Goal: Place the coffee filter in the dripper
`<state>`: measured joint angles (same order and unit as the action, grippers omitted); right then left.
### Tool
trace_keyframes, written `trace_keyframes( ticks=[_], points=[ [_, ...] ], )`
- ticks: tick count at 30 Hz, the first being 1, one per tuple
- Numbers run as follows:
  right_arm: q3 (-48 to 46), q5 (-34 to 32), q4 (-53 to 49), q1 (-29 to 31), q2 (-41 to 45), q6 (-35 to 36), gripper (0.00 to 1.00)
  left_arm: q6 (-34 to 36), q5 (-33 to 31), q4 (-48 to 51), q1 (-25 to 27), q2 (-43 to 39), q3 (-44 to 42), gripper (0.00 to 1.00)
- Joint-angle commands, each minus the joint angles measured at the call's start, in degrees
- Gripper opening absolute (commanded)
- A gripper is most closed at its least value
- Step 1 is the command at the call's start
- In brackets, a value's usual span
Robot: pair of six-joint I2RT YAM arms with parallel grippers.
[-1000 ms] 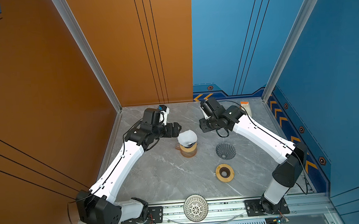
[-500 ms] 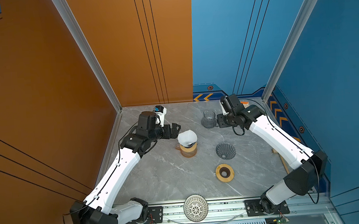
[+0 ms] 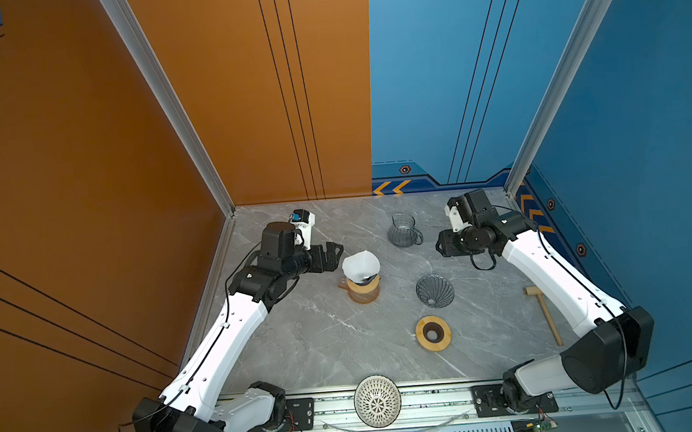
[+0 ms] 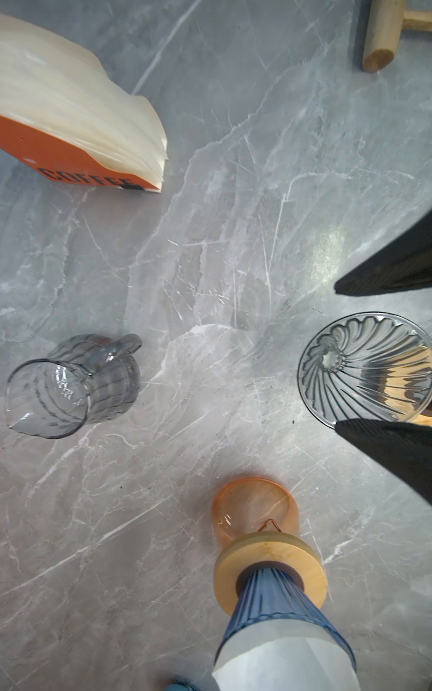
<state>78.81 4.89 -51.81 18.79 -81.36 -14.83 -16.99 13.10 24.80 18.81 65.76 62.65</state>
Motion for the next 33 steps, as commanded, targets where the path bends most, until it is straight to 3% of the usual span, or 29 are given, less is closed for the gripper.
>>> trace_keyframes(
  ticks=[1,6,19,33],
  points=[
    [-3.5,4.0,-3.6,-0.2,3.9,-0.9,0.55,-0.7,1.8,-1.2,-0.7,-0.9,-0.9,0.98],
    [-9.5,9.5,-3.6,-1.1,8.4,-4.6,0.56,-0.8,2.4,-1.3,-1.1,-0.7,-1.0,0.98],
    [-26.2,14.9,-5.3,-1.6,23.1,-16.0,0.58,-1.0,3.5,-1.9,-1.6,-1.1,-2.5,0.98],
    [-39.6,14.6,-2.8,3.7,29.3,-28.2,0.56,-1.2,4.7,-2.7,-2.2,-0.6,-3.2,0.98]
  ],
)
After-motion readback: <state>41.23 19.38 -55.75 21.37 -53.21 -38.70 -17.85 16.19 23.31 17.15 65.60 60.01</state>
